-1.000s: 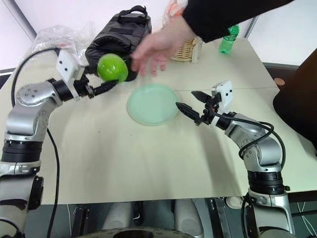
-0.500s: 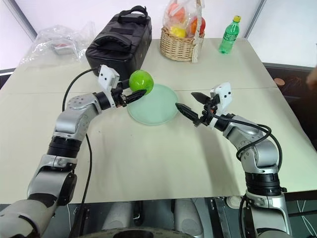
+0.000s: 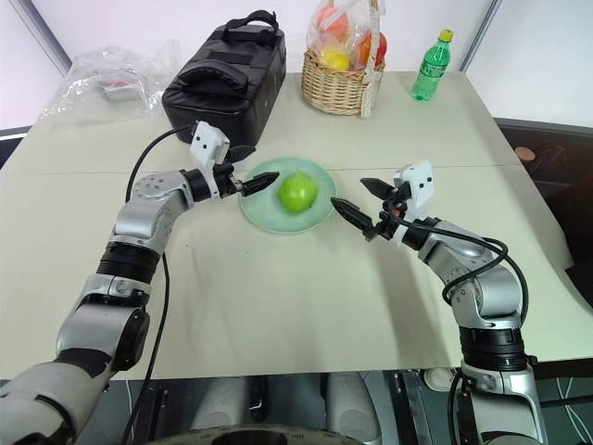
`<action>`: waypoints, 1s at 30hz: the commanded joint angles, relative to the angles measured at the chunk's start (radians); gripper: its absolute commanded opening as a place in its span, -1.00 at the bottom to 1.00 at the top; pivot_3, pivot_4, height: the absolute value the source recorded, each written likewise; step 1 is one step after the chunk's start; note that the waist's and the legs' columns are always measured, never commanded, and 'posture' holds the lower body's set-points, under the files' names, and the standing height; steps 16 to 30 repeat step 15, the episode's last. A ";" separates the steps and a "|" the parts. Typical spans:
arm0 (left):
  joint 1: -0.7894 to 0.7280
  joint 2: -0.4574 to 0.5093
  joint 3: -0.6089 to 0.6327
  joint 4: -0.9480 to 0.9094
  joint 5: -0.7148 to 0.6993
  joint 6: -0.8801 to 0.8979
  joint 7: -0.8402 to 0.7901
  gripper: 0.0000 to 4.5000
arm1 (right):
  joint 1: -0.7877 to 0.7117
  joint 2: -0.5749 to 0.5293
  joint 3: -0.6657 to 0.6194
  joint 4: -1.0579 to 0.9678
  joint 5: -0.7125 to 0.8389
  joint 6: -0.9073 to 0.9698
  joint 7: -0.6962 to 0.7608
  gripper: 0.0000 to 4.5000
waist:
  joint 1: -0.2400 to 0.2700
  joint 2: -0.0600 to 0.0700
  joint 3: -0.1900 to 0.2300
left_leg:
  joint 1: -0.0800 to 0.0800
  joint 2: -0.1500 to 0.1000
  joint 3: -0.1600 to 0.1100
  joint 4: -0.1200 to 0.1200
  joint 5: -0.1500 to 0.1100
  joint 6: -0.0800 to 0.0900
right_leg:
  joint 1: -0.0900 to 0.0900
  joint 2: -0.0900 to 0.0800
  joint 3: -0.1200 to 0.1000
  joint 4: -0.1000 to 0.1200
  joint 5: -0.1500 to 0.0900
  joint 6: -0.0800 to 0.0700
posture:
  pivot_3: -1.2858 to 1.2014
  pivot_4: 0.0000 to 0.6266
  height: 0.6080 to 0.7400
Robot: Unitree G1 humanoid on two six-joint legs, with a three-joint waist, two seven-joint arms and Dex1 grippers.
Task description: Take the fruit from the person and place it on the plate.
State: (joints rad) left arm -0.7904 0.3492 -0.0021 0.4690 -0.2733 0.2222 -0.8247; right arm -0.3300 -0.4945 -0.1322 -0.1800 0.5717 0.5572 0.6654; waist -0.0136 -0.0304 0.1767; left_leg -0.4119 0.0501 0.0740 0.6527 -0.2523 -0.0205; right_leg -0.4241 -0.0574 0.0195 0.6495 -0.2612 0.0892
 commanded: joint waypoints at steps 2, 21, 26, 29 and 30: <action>0.019 0.004 0.116 -0.178 -0.123 0.086 0.043 0.99 | -0.029 -0.012 -0.019 -0.016 0.003 -0.026 0.016 1.00 | 0.000 0.000 0.000 | 0.000 0.000 0.000 0.000 0.000 0.000 | 0.000 0.000 0.000 0.000 0.000 0.000 | 0.03 -0.52 1.00; 0.352 0.141 0.365 -0.612 -0.259 0.310 0.263 0.99 | -0.108 -0.030 -0.032 0.129 -0.052 -0.090 0.042 1.00 | 0.003 0.000 0.000 | 0.001 -0.001 0.000 0.000 0.000 0.000 | 0.001 -0.002 0.000 0.001 0.000 0.000 | 0.03 -0.52 1.00; 0.352 0.141 0.365 -0.612 -0.259 0.310 0.263 0.99 | -0.108 -0.030 -0.032 0.129 -0.052 -0.090 0.042 1.00 | 0.003 0.000 0.000 | 0.001 -0.001 0.000 0.000 0.000 0.000 | 0.001 -0.002 0.000 0.001 0.000 0.000 | 0.03 -0.52 1.00; 0.352 0.141 0.365 -0.612 -0.259 0.310 0.263 0.99 | -0.108 -0.030 -0.032 0.129 -0.052 -0.090 0.042 1.00 | 0.003 0.000 0.000 | 0.001 -0.001 0.000 0.000 0.000 0.000 | 0.001 -0.002 0.000 0.001 0.000 0.000 | 0.03 -0.52 1.00; 0.352 0.141 0.365 -0.612 -0.259 0.310 0.263 0.99 | -0.108 -0.030 -0.032 0.129 -0.052 -0.090 0.042 1.00 | 0.003 0.000 0.000 | 0.001 -0.001 0.000 0.000 0.000 0.000 | 0.001 -0.002 0.000 0.001 0.000 0.000 | 0.03 -0.52 1.00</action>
